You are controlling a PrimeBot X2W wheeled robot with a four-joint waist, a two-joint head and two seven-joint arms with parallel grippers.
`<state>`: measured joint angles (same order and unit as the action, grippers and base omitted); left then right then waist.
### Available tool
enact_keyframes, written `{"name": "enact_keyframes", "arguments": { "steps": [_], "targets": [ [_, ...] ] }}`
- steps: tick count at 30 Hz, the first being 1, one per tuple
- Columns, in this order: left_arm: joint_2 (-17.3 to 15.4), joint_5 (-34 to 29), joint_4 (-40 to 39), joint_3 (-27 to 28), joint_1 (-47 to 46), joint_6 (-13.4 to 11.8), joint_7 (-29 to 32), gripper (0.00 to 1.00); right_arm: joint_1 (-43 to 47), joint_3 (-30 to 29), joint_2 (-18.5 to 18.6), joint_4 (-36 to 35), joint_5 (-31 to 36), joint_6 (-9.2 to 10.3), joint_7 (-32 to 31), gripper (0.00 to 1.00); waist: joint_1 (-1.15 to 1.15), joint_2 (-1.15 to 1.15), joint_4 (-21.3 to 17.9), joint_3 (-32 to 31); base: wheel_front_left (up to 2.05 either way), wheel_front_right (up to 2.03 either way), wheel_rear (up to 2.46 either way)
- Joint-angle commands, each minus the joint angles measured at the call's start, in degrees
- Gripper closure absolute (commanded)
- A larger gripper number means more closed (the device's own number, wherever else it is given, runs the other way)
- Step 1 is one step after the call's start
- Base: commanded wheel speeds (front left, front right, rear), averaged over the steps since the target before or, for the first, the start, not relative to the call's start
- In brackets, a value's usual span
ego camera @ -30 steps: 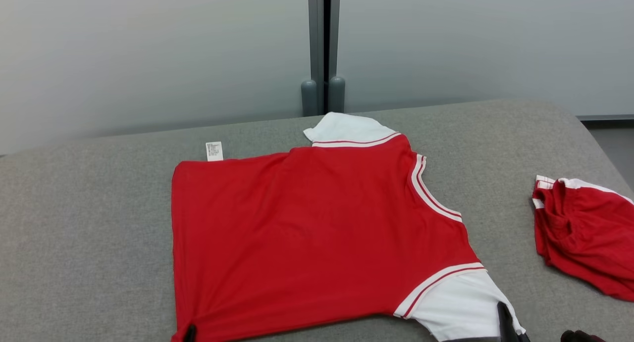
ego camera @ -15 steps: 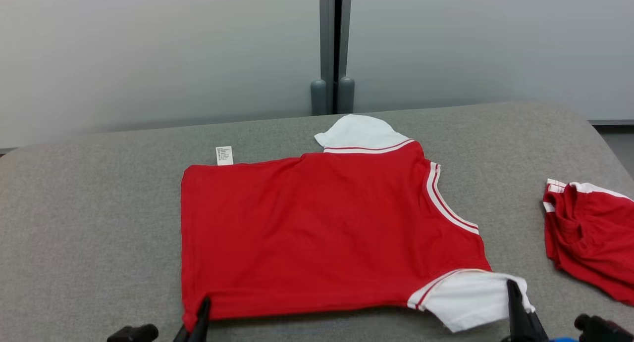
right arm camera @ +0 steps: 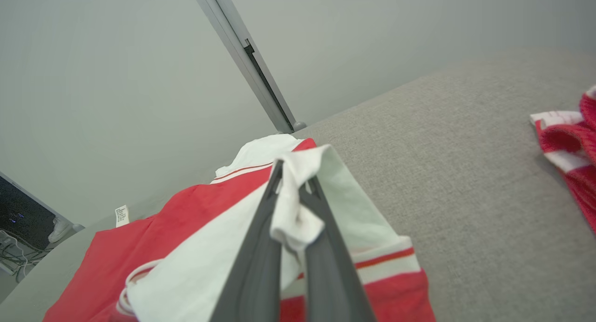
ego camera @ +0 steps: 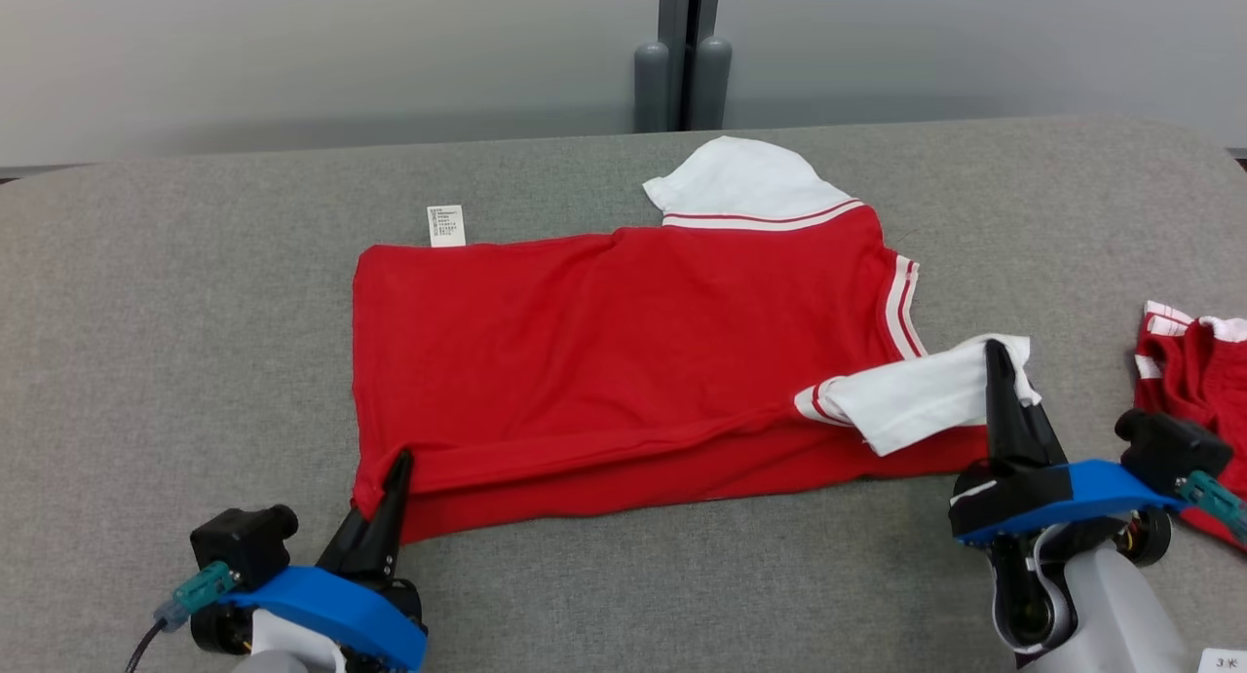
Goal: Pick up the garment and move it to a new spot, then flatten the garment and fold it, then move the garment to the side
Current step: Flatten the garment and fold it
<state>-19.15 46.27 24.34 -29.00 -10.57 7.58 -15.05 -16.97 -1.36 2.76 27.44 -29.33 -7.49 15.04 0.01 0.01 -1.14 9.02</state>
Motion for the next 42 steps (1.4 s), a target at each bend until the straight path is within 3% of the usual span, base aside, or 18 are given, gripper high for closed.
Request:
{"name": "enact_keyframes", "arguments": {
  "steps": [1,12,13,14,15,24,34,42],
  "targets": [
    [-0.61,0.71,0.28,-0.60,-2.14,-0.15,-0.14,1.00,-2.25,-0.19,0.31,1.11,1.03,-0.01,0.16,1.00,-0.01,-0.01,0.66,1.24,0.00,0.00,0.00],
    [-3.34,3.72,2.31,-5.69,-10.76,-0.16,-0.14,1.00,-9.80,-1.83,0.32,7.29,5.32,-0.01,0.16,1.00,-0.01,-0.01,1.08,5.17,0.00,0.00,0.00],
    [-3.41,3.76,2.48,-5.76,-11.30,-0.15,-0.15,0.80,-10.36,-1.87,0.33,7.62,5.45,-0.01,0.16,0.73,-0.01,-0.01,1.06,5.34,0.00,0.00,0.00],
    [-3.34,3.65,2.47,-5.36,-11.72,-0.15,-0.14,0.53,-10.95,-1.81,0.33,7.72,5.19,-0.01,0.16,0.52,-0.01,-0.01,1.05,5.48,0.00,0.00,0.00],
    [-3.27,3.38,2.83,-4.72,-11.93,-0.15,-0.14,0.00,-11.45,-1.74,0.33,7.87,4.99,-0.01,0.17,0.00,-0.01,-0.01,1.04,5.56,0.00,0.00,0.00],
    [0.45,-1.36,4.64,4.89,-6.57,-0.13,-0.15,0.00,-8.42,-4.47,0.30,3.74,6.87,-0.01,0.16,0.00,-0.01,-0.01,0.96,5.15,0.00,0.00,0.00],
    [2.04,-2.46,8.05,4.19,-2.20,-0.13,-0.14,0.00,0.10,-4.89,0.30,4.03,10.41,-0.01,0.16,0.00,-0.01,-0.01,-0.13,4.80,0.00,0.00,0.00],
    [1.59,1.58,11.67,-2.30,-3.69,-0.11,0.34,0.00,-0.52,-4.89,0.31,7.44,17.62,-0.01,0.17,0.00,-0.01,-0.01,-0.99,6.33,0.00,0.00,0.00]
  ]
}}
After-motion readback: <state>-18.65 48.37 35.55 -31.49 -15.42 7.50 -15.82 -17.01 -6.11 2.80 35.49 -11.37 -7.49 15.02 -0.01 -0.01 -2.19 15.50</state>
